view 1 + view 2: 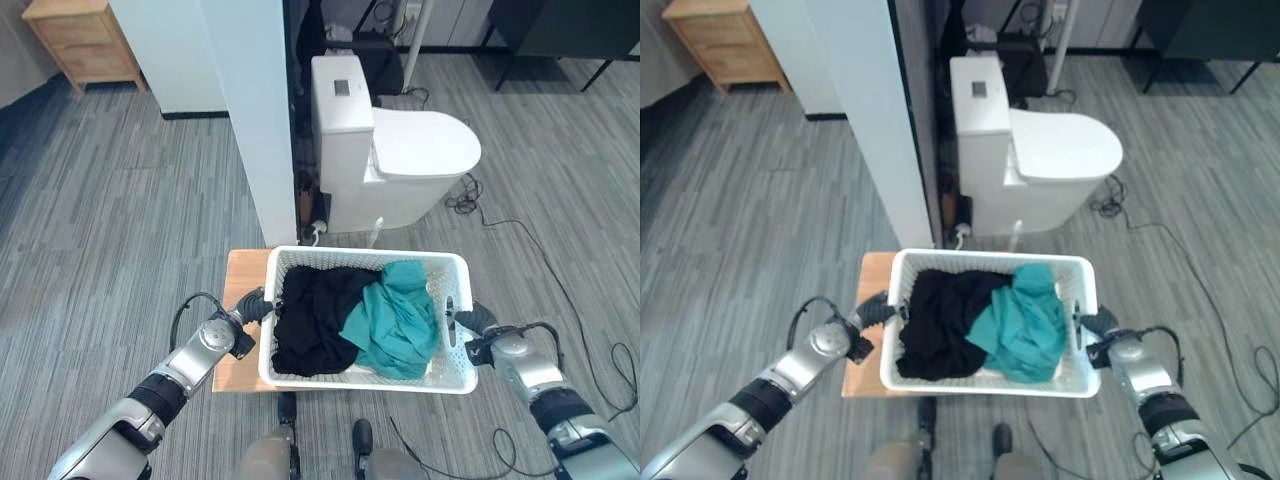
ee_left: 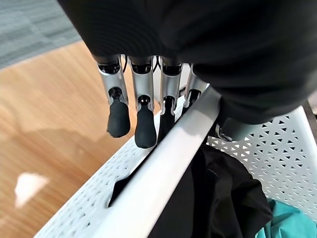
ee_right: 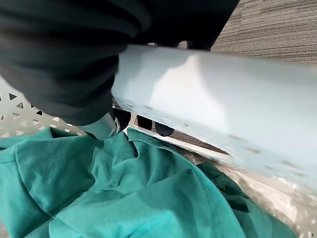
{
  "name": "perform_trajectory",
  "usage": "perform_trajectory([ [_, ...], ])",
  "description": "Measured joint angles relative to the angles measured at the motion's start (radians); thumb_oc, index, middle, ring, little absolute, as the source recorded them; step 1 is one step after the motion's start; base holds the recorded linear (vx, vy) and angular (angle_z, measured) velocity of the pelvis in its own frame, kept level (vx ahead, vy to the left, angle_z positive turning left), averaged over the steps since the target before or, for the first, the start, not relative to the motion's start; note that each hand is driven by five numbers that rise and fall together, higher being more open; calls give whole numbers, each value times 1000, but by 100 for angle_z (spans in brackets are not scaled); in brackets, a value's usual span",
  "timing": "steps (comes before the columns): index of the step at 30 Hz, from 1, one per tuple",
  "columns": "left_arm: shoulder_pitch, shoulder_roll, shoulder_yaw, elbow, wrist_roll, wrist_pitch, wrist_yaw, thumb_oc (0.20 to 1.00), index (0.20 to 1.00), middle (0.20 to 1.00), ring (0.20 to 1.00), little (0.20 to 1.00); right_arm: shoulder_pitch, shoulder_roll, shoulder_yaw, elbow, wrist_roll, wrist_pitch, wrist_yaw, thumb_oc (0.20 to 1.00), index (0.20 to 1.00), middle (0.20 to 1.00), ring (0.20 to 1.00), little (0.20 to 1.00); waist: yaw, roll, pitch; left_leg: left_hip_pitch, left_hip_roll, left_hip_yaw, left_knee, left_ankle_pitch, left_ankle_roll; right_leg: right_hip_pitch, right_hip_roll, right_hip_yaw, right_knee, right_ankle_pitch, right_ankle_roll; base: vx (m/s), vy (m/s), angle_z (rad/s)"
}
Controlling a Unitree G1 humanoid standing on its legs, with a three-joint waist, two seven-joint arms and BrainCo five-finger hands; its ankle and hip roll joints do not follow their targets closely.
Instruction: Grab the laundry basket,head to the washer,open it,put in the laundry and shut it.
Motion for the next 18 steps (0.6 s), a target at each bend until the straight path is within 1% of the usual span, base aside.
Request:
perform_trajectory([
  [4,1,0,-1,0,0,1,-5,200,200,200,200,200,0,0,0,2,0,5,5,200,200,200,200,200,-3,11,-17,5,0,15,0,-4,1,-5,-2,17,2,0,0,-30,52,-10],
  [6,1,0,-4,0,1,2,-5,200,200,200,200,200,2,0,0,4,-1,6,7,200,200,200,200,200,-13,20,-23,9,0,20,0,-9,8,-15,-2,22,22,0,0,-50,83,-9],
  [7,1,0,-5,1,1,2,-6,200,200,200,200,200,2,1,0,4,-1,7,7,200,200,200,200,200,-14,22,-24,10,1,22,0,-10,7,-17,-3,23,29,-2,3,-70,99,-18],
  [8,-1,-2,-10,6,3,2,-6,200,200,200,200,200,4,2,-4,5,-1,7,7,200,200,200,200,200,-23,21,-24,17,-1,35,0,-11,6,-28,-5,36,46,-2,3,-103,103,-27],
  [9,-1,-5,-11,12,3,2,-6,200,200,200,200,200,5,2,-7,5,-1,7,7,200,200,200,200,200,-21,22,-25,20,2,45,0,-12,8,-36,-5,49,61,-4,7,-148,123,-34],
  [10,-2,-7,-12,15,3,2,-8,200,200,200,200,200,8,2,-7,5,-1,7,7,200,200,200,200,200,-27,21,-26,23,-1,54,0,-15,12,-41,-9,51,70,-9,14,-175,119,-42],
  [11,-11,-24,-17,25,4,2,-4,200,200,200,200,200,14,1,-20,5,-2,7,6,200,200,200,200,200,-35,18,-29,23,-6,76,0,-14,14,-70,-14,77,97,-9,18,-212,89,-50],
  [13,-41,-30,-49,67,4,2,-6,200,200,200,200,200,13,1,-30,15,-2,7,6,200,200,200,200,200,-30,20,-30,23,-4,119,0,-23,22,-106,-20,112,133,-14,33,-265,66,-72],
  [14,-53,-41,-63,83,4,0,-2,200,200,200,200,200,6,6,-27,32,-2,5,4,200,200,200,200,200,-40,16,-30,21,-8,154,1,-25,25,-142,-23,122,158,-4,44,-252,67,-84],
  [15,-71,-47,-81,105,4,-1,4,200,200,200,200,200,-15,12,-21,64,-2,5,1,200,200,200,200,200,-40,18,-28,18,-8,177,1,-25,26,-170,-21,128,176,5,55,-237,63,-115],
  [16,-116,-50,-114,154,6,0,-3,200,200,200,200,200,-59,18,2,121,-1,5,-3,200,200,200,200,200,-30,23,-22,10,1,237,0,-31,51,-205,-34,40,177,30,38,-200,58,-110],
  [17,-133,-53,-124,170,10,2,-4,200,200,200,200,200,-74,23,12,141,-1,5,-4,200,200,200,200,200,-26,28,-19,6,7,263,2,-27,74,-208,-49,-57,177,10,1,-202,36,-98],
  [18,-151,-69,-128,191,11,3,-4,200,200,200,200,200,-80,23,11,158,0,6,-4,200,200,200,200,200,-31,38,-13,3,9,264,8,-34,78,-215,-72,-106,196,-4,-3,-152,33,-54],
])
